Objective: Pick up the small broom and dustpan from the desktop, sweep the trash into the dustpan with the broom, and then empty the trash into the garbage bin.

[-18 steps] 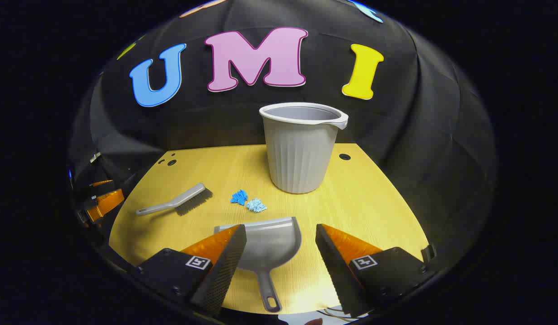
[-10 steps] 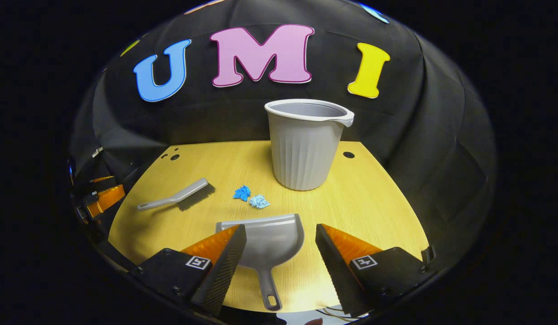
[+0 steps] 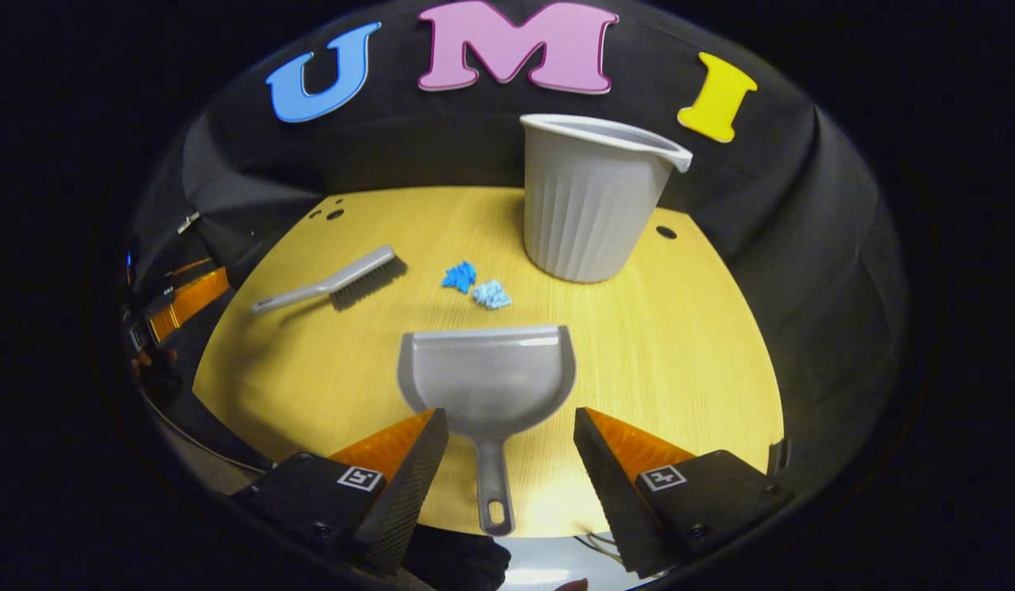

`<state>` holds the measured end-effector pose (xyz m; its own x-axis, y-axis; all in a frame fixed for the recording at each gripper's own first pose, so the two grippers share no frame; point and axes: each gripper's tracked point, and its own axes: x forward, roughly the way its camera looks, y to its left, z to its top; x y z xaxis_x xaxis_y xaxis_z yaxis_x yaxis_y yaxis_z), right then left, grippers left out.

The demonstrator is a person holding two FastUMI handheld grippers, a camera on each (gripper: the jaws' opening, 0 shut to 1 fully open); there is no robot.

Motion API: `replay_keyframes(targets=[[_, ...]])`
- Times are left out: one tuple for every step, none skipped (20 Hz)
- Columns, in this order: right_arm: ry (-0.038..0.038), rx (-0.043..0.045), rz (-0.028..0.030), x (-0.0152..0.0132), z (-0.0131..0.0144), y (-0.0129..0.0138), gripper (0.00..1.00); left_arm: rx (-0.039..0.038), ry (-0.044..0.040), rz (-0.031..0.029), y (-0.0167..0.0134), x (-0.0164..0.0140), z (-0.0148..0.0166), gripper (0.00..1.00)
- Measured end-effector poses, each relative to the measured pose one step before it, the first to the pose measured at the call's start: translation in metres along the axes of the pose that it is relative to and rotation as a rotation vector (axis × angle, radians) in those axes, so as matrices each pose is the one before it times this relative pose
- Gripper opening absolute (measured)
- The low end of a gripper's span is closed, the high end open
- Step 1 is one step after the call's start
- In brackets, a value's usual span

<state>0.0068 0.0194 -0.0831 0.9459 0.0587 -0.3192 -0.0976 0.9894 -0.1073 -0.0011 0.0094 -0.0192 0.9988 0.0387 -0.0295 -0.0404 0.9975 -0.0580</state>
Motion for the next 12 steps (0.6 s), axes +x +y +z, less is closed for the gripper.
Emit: replay_keyframes(targets=[[0.05564, 0.00385, 0.00841, 0.00625, -0.01201, 0.00207, 0.97, -0.0031, 0.00013, 0.00254, 0.00126, -0.00104, -0.00249, 0.96], [0.05376, 0.00363, 0.00563, 0.00762, -0.01102, 0.00328, 0.98, -0.00291, 0.00162, 0.00187, 0.001, -0.00057, -0.00096, 0.96], [0.04776, 0.0, 0.00042, 0.00801, -0.00996, 0.00115, 0.97, -0.00432, 0.0031, 0.00449, 0.00127, 0.00006, -0.00325, 0.96], [0.04522, -0.00492, 0.00319, 0.00874, -0.00754, 0.00105, 0.97, -0.00868, 0.00331, 0.00642, 0.00274, -0.00062, -0.00167, 0.96], [0.03113, -0.0074, 0.00039, 0.00966, -0.00451, 0.00105, 0.97, -0.01223, 0.00376, 0.0056, 0.00153, 0.00045, -0.00274, 0.96], [0.0378, -0.01057, 0.00122, 0.00921, -0.00513, 0.00178, 0.97, -0.01276, 0.0018, 0.00512, 0.00194, -0.0001, -0.0009, 0.96], [0.03377, -0.01378, 0.00343, 0.00934, -0.0036, 0.00275, 0.97, -0.01003, 0.00288, 0.00348, 0.00205, -0.00017, -0.00301, 0.96], [0.02875, -0.01454, -0.00584, 0.00896, -0.00194, 0.00087, 0.97, -0.00537, 0.00283, 0.00419, 0.00208, -0.00063, -0.00091, 0.96], [0.02627, -0.0172, -0.00978, 0.01022, -0.00085, 0.00045, 0.97, -0.00239, 0.00206, 0.00637, 0.00198, 0.00027, -0.00255, 0.96], [0.02318, -0.01275, -0.0103, 0.00958, 0.00067, 0.00112, 0.97, -0.00302, -0.00013, 0.00386, 0.00254, -0.00017, -0.00009, 0.96], [0.01996, -0.00835, -0.00459, 0.00702, 0.00019, 0.00092, 0.97, -0.00233, 0.00066, 0.00482, 0.00188, 0.00027, -0.0015, 0.96], [0.01334, -0.00559, -0.00507, 0.00735, 0.00092, 0.00118, 0.97, -0.00326, -0.00034, 0.0054, 0.00213, 0.00007, 0.00031, 0.96]])
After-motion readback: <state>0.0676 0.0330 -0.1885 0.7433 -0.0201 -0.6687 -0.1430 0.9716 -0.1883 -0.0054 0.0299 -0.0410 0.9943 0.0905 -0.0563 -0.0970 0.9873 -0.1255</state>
